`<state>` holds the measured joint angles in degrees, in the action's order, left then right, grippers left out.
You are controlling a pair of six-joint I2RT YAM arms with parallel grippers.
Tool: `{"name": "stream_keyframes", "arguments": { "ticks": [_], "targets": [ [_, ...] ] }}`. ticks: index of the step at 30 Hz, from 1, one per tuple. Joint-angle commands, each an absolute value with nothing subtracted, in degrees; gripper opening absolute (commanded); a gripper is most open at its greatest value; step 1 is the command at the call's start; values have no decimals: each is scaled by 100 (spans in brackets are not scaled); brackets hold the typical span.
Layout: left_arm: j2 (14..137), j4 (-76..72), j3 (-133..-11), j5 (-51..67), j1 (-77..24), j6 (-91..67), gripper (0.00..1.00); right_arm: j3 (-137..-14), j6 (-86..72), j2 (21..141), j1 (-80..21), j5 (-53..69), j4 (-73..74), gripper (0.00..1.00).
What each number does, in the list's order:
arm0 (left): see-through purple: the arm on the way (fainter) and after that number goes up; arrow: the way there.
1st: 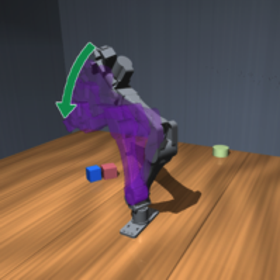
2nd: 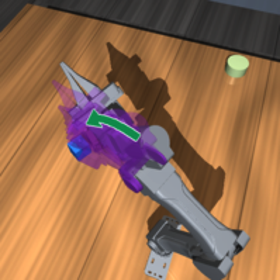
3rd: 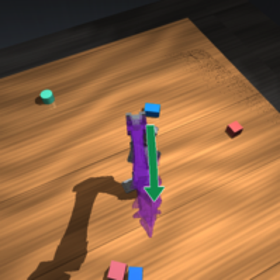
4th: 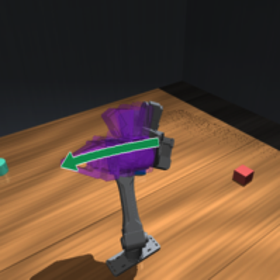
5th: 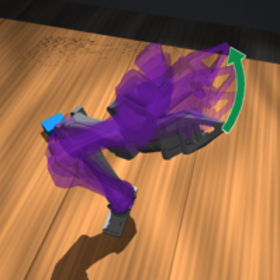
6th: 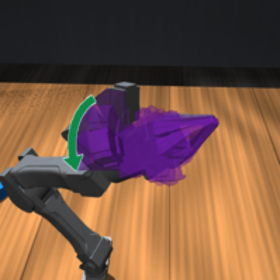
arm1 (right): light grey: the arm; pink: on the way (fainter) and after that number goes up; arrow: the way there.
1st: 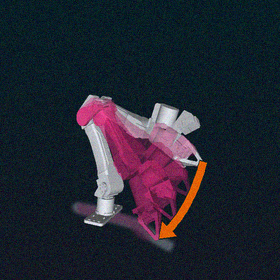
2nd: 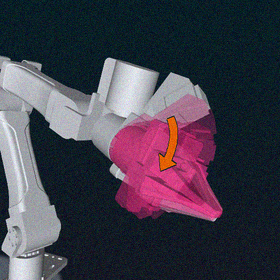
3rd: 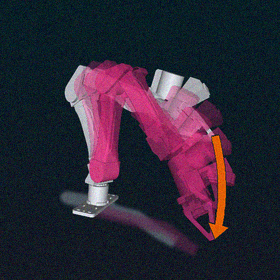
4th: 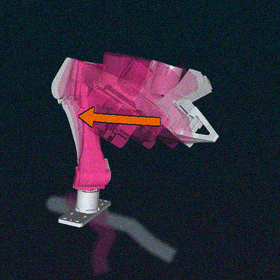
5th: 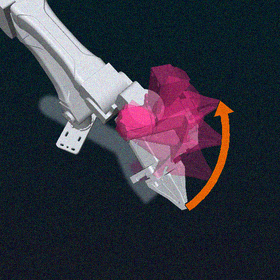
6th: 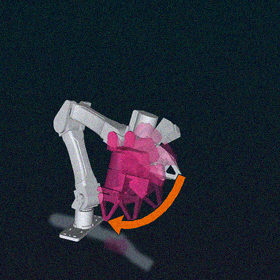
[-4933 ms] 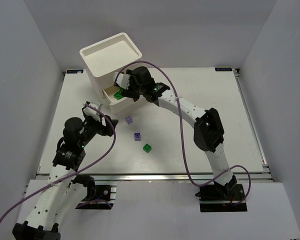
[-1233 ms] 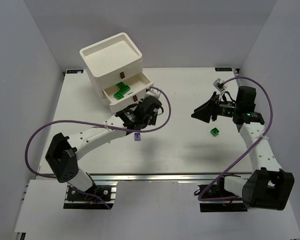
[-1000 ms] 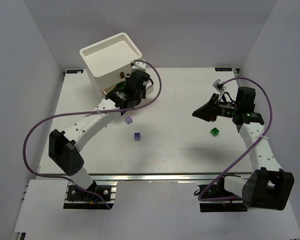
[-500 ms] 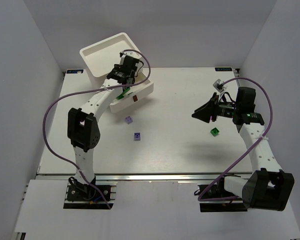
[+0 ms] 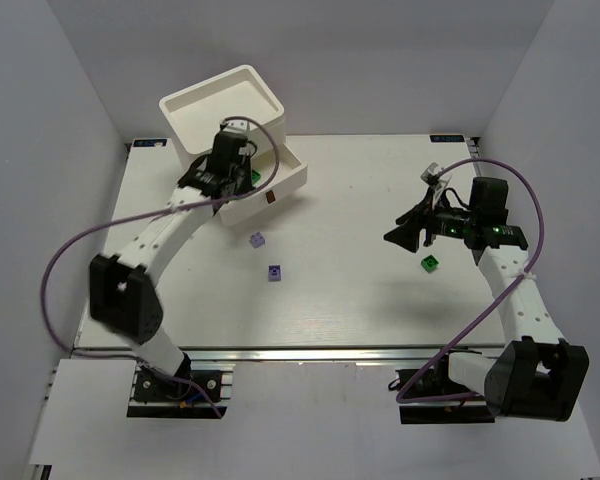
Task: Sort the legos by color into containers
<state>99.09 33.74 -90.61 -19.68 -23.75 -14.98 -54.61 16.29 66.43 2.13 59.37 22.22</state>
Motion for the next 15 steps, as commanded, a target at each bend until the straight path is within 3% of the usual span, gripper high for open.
{"name": "stream_keyframes", "arguments": {
  "ticks": [1,3,4,7,10,15],
  "targets": [
    [7997,2244,-7445,-110,-2443,-1556,12,-5669,2478,6662,132,4566,2505,72],
    [7307,1575,-6552,894,-2443,-1486,20,-5660,2662,6767,88,3195,2540,75],
    [6729,1451,-5826,1062,-2443,-1468,41,-5660,2733,6820,79,2782,2557,76],
    [5787,1213,-4803,1318,-2443,-1293,69,-5625,3092,7118,88,1733,2724,79],
    [5275,1291,-4387,1231,-2443,-1055,73,-5555,3330,7478,79,1240,2987,89],
    [4685,1433,-4377,1090,-2514,-958,76,-5572,3472,8155,114,713,3208,89]
  ]
}}
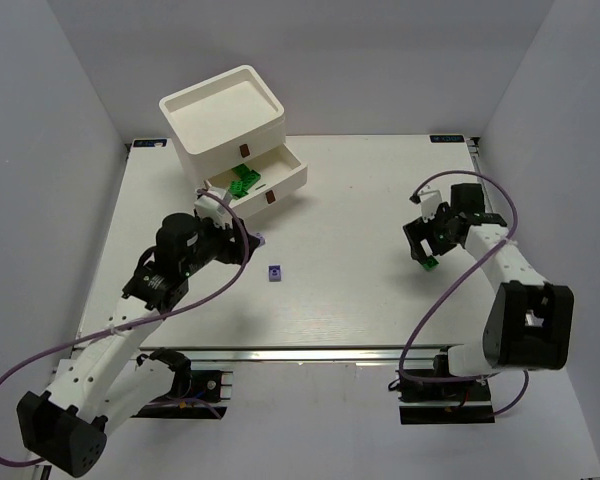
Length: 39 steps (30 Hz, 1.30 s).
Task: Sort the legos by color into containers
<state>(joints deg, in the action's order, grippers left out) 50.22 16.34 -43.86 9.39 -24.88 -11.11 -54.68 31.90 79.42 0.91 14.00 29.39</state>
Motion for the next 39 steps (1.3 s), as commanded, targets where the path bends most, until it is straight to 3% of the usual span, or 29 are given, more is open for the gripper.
{"name": "stream_keyframes", "arguments": {
  "ticks": [1,10,15,18,22,25,29,34,39],
  "targets": [
    [4632,1520,-4394,1064,-2514,-941,77,-5590,3506,8356,114,677,3217,89],
    [4280,1608,-4395,800,-2514,-888,78,-5853,3612,9359,132,405,3208,88],
    [4254,1617,-4386,756,-2514,-879,78,-5985,3665,9694,176,395,3199,79],
    [4254,1608,-4377,729,-2514,-879,78,-6090,3674,9852,211,483,3278,65],
    [4263,1608,-4368,694,-2514,-888,78,-6152,3718,9958,229,615,3401,30],
    [4245,1608,-4359,659,-2514,-888,78,-6161,3779,9827,168,816,3436,13],
    [4158,1591,-4333,650,-2514,-905,78,-6520,3920,9607,-235,1510,3865,1],
    [3982,1529,-4272,440,-2514,-870,79,-7537,3604,9624,-1343,1951,3999,0],
    [3789,1486,-4184,141,-2514,-835,80,-8918,3052,10237,-2644,1645,3675,0]
  ]
}}
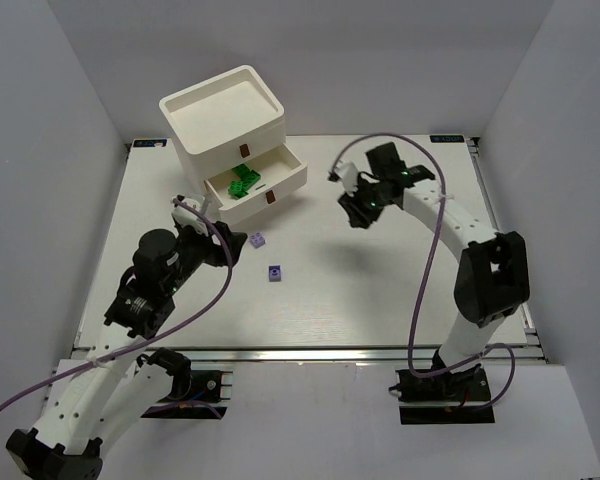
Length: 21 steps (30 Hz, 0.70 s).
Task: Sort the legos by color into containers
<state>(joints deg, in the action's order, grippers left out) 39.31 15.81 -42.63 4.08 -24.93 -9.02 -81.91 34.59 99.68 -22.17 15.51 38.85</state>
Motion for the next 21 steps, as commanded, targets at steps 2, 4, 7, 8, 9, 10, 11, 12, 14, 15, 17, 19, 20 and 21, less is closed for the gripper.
{"name": "stream_keyframes", "arguments": {
  "ticks": [2,4,7,8,9,10,11,12,14,15,17,19,20,21],
  "targets": [
    [3753,1494,-4157,88,-2514,-817,81,-9890,2954,10545,-2890,1460,3674,0],
    [3744,1485,-4148,-193,-2514,-800,81,-10570,2796,11072,-3119,1380,3726,0],
    [3753,1512,-4140,-272,-2514,-782,81,-11766,2585,11688,-3313,1397,3657,0],
    [3770,1520,-4148,-307,-2514,-782,82,-11986,2532,11820,-3340,1389,3578,0],
    [3779,1521,-4140,-325,-2514,-782,81,-12275,2479,12030,-3375,1293,3447,0],
    [3814,1521,-4140,-334,-2514,-782,81,-12383,2383,12119,-3488,1231,3176,0],
    [3841,1529,-4140,-343,-2514,-774,82,-12445,2356,12251,-3533,1135,2999,0],
    [3867,1547,-4140,-351,-2514,-773,82,-12498,2338,12313,-3612,968,2823,0],
    [3937,1547,-4140,-343,-2514,-774,82,-12498,2268,12427,-3726,827,2296,0],
    [3964,1547,-4140,-351,-2514,-773,82,-12507,2250,12463,-3779,765,2155,0],
    [3999,1564,-4140,-334,-2514,-773,82,-12489,2145,12542,-3867,712,1760,0],
    [4025,1556,-4140,-351,-2514,-756,82,-12489,2066,12603,-3928,589,1539,0],
    [4060,1564,-4140,-343,-2514,-765,82,-12498,2048,12656,-3946,580,1381,0],
    [4078,1573,-4140,-325,-2514,-756,82,-12507,2039,12708,-3946,510,1319,0]
  ]
}}
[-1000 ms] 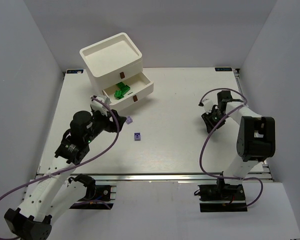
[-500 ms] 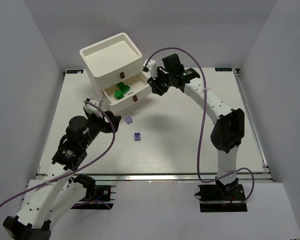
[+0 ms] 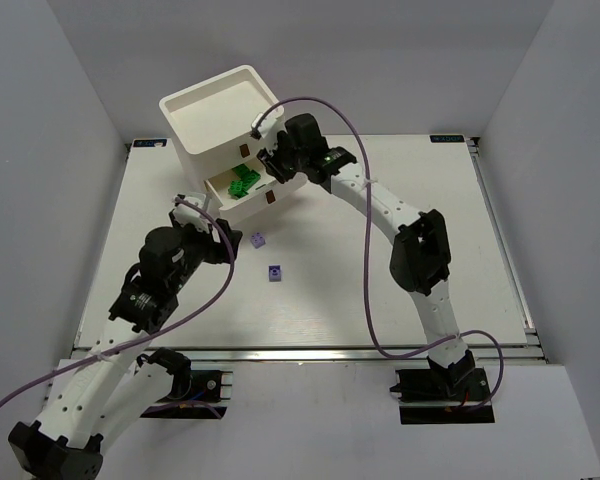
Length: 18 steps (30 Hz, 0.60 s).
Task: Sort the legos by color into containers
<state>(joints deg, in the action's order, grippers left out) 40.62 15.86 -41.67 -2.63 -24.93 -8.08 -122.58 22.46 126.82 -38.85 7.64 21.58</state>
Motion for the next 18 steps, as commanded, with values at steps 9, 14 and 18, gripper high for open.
{"name": "stream_keyframes", "arguments": {
  "ticks": [9,14,18],
  "targets": [
    [4245,1477,-4096,211,-2514,-668,82,-12683,1942,12982,-3982,623,1336,79],
    [4376,1398,-4043,439,-2514,-659,81,-12744,1855,12842,-3990,615,1450,76],
    [4588,1239,-3981,781,-2514,-720,61,-12387,1487,12193,-3929,764,1687,26]
  ]
}}
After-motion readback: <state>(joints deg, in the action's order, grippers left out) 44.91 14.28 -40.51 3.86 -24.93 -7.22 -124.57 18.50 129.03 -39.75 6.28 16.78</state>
